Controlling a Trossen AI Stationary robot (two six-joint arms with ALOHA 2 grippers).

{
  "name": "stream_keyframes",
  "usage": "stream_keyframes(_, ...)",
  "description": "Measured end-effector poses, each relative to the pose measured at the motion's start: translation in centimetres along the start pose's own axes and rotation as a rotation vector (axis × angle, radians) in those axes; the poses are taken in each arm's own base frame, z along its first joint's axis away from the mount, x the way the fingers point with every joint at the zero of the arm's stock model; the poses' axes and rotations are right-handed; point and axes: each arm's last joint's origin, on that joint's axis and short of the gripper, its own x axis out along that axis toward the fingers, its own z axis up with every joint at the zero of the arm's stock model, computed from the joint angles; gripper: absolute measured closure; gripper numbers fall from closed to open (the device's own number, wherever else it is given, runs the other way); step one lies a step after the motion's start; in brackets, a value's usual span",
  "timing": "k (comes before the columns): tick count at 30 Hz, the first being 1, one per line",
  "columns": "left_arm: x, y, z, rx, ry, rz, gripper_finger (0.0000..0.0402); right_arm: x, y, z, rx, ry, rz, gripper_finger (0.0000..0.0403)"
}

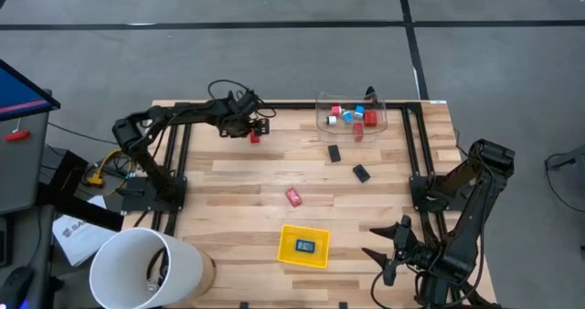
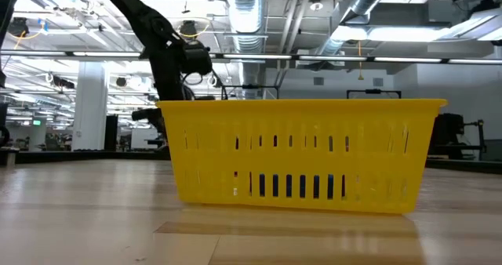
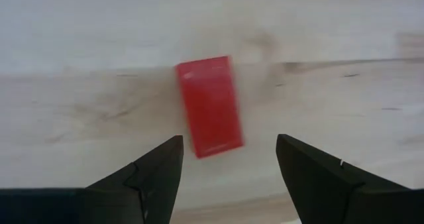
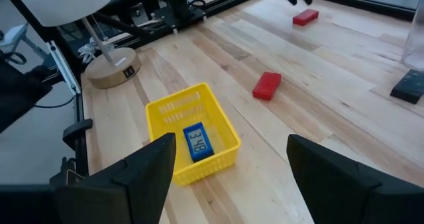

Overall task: Pick & Place Office items
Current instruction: Put the top red digital clock into the yellow bin

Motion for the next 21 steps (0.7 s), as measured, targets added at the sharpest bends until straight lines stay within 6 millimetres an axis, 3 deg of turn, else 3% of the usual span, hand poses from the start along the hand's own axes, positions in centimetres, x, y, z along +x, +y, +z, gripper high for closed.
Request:
stream_keyframes(9, 2.5, 0.0, -0.5, -0.011, 0.052, 0.037, 0.0162, 0.0, 0.0, 0.0, -0.003, 0.000, 0.001, 0.0122)
stream_keyframes(21, 3.9, -0.1, -0.5, -0.021, 0.042, 0.056, 0.0162, 0.0, 0.0, 0.0, -0.007, 0.003, -0.001, 0.0122)
